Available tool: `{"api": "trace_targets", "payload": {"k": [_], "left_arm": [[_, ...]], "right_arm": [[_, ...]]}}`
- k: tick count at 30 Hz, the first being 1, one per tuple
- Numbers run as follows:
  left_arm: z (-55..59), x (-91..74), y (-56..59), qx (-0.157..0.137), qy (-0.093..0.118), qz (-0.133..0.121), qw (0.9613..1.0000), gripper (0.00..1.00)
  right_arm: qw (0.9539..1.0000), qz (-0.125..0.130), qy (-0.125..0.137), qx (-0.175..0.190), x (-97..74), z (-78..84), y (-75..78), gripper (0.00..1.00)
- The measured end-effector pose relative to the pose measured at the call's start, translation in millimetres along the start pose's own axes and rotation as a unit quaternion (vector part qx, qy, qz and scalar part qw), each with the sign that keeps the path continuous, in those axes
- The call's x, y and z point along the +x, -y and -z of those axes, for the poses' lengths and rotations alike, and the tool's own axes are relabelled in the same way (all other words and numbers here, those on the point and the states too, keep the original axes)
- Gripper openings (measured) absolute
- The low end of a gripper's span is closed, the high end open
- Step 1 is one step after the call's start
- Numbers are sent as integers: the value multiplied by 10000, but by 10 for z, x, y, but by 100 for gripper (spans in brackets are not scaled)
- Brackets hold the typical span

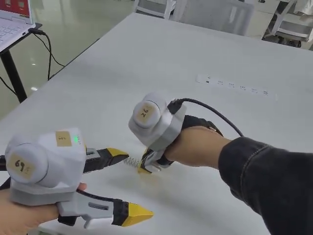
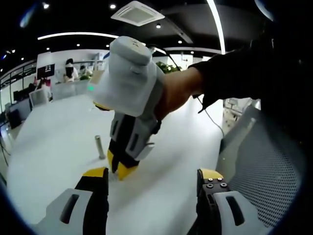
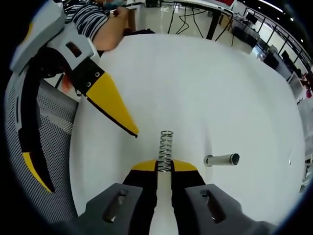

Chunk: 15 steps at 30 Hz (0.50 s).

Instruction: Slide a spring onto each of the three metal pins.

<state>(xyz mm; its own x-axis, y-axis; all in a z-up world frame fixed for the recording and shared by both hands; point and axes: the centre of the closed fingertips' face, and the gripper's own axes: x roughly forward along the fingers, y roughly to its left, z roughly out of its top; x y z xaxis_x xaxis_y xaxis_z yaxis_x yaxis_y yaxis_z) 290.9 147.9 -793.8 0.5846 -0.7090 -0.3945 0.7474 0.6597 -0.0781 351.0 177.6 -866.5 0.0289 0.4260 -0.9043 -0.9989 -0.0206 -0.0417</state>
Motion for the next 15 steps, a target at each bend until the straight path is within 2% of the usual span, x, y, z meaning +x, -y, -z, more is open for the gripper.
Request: {"api": "trace_targets", "payload": {"k": [4, 8, 15], "left_arm": [[11, -19, -5, 0, -18, -19, 10000, 69], [15, -9, -9, 2, -39, -18, 10000, 68], [35, 17, -9, 1, -77, 14, 10000, 67]], "right_arm": [[9999, -24, 23, 108, -10, 24, -26, 7], [10000, -18, -54, 58, -35, 81, -47, 7], [10000, -24, -28, 84, -162, 141, -62, 7]]}}
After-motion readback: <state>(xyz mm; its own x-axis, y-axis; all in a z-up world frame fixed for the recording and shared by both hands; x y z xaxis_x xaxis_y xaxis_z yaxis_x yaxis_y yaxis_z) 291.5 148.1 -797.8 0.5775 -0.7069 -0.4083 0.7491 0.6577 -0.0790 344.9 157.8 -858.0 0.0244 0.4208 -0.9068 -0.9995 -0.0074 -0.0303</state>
